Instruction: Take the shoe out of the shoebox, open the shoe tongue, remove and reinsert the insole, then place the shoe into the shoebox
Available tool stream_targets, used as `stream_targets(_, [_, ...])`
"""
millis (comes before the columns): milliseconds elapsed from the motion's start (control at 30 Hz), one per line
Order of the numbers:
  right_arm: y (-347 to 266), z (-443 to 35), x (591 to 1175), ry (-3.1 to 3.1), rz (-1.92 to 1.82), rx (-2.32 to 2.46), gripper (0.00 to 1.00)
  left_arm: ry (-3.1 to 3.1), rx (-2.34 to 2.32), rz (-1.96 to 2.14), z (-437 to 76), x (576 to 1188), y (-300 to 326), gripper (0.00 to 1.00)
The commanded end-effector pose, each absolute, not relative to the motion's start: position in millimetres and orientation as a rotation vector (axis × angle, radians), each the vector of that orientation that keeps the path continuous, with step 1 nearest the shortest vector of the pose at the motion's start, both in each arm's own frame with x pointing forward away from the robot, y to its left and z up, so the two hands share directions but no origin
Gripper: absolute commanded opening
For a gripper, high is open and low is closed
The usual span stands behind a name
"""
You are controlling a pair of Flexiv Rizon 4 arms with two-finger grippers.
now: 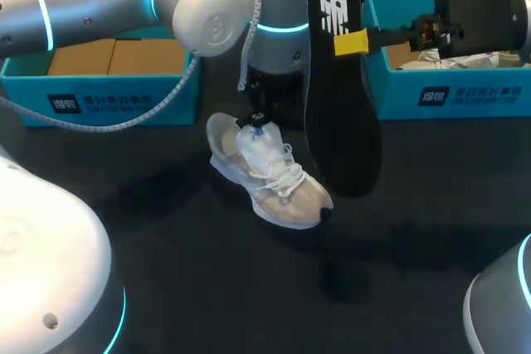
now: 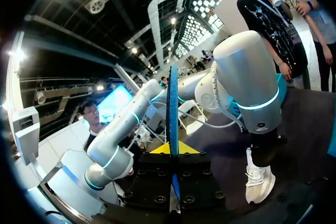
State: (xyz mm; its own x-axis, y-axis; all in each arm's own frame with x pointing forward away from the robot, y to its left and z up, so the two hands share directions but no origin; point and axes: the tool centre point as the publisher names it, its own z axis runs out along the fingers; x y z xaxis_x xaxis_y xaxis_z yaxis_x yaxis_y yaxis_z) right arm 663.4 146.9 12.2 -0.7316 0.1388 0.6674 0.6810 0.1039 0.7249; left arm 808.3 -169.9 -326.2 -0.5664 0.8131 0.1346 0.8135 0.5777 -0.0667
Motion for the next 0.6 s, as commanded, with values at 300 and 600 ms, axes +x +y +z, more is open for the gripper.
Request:
stream_targets(300, [150.1, 12.0, 666.0, -1.955, -1.661, -0.798, 0.00, -2.133, -1.857, -0.240, -320.7, 829.1, -182.5, 0.00])
stream_targets(600, [150.1, 12.0, 666.0, -1.955, -1.661, -0.798, 0.00, -1.960, -2.107, -0.395, -324.8, 828.6, -195.7, 0.00])
